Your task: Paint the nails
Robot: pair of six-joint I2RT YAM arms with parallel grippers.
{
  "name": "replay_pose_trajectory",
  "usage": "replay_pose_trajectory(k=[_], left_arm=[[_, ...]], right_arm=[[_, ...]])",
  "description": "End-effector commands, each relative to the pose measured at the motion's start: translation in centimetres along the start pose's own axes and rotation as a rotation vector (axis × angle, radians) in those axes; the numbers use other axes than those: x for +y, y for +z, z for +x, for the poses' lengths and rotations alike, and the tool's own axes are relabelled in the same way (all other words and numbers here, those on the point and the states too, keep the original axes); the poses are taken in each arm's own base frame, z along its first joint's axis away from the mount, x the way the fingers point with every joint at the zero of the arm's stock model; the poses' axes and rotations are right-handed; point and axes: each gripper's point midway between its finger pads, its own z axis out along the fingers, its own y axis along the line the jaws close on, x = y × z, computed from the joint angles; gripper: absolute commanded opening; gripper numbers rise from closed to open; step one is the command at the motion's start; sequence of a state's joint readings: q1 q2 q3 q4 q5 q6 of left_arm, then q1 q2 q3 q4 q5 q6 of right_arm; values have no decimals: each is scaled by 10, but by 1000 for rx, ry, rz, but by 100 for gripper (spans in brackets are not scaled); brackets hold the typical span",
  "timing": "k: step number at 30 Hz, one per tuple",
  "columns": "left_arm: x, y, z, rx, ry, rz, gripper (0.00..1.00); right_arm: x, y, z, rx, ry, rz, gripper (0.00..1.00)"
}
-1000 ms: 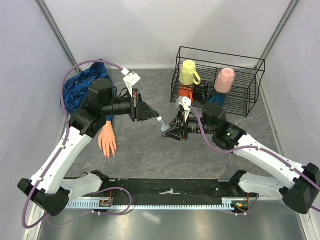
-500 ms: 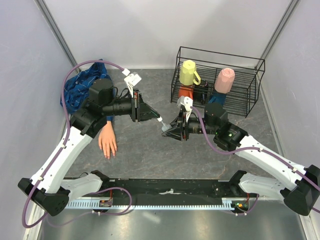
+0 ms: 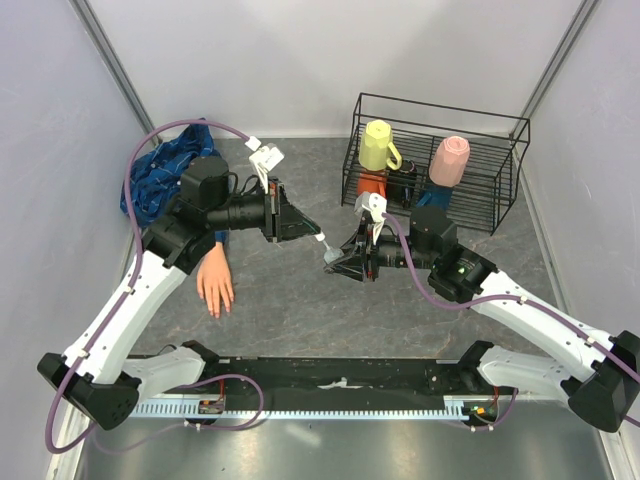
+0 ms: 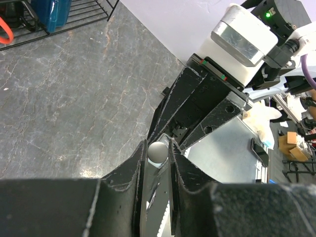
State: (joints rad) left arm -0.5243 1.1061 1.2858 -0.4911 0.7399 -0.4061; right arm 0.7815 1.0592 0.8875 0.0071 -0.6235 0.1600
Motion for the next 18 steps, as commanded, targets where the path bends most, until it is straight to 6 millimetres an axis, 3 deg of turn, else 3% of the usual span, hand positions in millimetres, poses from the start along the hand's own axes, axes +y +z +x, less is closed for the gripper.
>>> replay_pose_trajectory(k=[1,18], left_arm=[[-7,1,-10,-23,8,18,2],[-16,5,6,40,-2,78,2]], right_arm=[[11,-4,-34,-88,-81,-26,0],[10,-4,-37,-96,-84,-21,0]])
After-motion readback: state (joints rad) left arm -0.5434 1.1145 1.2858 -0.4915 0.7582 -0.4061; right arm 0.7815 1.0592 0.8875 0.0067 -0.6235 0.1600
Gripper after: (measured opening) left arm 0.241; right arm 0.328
